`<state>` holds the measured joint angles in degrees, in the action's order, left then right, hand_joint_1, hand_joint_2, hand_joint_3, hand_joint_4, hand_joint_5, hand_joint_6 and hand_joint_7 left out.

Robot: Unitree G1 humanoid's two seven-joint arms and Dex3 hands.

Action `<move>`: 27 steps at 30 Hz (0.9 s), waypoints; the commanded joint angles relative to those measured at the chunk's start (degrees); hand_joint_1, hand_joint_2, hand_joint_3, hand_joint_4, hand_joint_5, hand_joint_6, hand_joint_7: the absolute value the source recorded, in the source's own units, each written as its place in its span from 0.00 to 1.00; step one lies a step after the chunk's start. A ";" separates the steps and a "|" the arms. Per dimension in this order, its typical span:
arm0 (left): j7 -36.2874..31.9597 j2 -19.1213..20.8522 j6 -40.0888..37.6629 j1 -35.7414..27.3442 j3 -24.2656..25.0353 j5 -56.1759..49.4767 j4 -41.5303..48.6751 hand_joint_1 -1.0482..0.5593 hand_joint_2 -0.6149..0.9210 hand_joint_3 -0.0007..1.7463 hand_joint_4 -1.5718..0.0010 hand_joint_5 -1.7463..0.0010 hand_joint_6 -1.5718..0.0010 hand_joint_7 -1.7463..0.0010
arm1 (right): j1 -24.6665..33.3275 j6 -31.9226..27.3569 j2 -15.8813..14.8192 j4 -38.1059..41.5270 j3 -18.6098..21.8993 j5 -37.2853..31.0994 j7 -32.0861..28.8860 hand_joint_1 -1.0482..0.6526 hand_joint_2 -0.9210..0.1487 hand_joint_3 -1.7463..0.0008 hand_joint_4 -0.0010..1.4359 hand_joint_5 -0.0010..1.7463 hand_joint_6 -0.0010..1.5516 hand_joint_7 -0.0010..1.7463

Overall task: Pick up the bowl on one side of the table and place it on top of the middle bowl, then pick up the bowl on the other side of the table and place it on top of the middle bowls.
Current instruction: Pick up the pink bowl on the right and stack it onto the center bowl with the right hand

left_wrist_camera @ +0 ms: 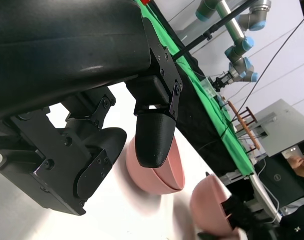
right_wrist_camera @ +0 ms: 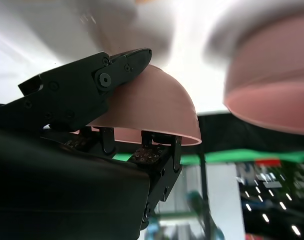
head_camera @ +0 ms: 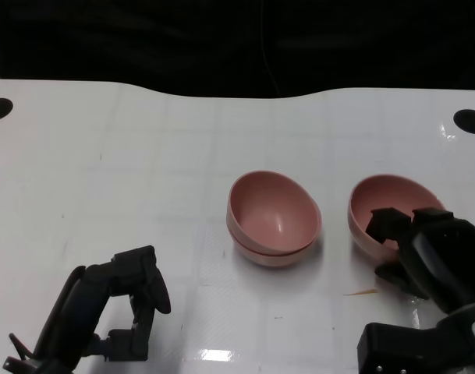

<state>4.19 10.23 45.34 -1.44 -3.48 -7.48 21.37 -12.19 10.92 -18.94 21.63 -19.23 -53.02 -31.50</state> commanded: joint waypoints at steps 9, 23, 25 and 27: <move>0.37 0.76 0.50 0.76 0.37 0.07 0.94 0.70 0.57 0.92 0.41 0.00 0.49 0.06 | -0.34 3.56 0.01 -9.30 0.05 2.88 2.08 0.58 0.60 0.28 0.67 1.00 0.55 0.90; 0.70 0.95 0.36 0.68 -0.02 -0.18 1.07 0.71 0.57 0.92 0.42 0.00 0.47 0.09 | -6.26 9.42 4.06 -4.83 -2.13 7.63 5.60 0.55 0.54 0.30 0.66 1.00 0.48 0.97; 0.66 0.99 0.18 0.72 -0.08 -0.39 1.03 0.71 0.57 0.92 0.42 0.00 0.47 0.09 | -7.43 10.09 4.64 -4.08 -2.66 7.81 6.41 0.53 0.55 0.31 0.66 1.00 0.50 0.94; 0.70 1.01 0.35 0.80 -0.15 -0.49 1.14 0.71 0.57 0.92 0.42 0.00 0.47 0.10 | -8.57 10.93 5.16 -2.98 -3.27 8.28 7.32 0.54 0.55 0.29 0.67 1.00 0.54 0.86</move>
<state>4.58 10.47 45.37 -0.90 -3.81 -7.61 22.09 -19.52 21.04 -13.87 17.87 -22.42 -45.72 -24.73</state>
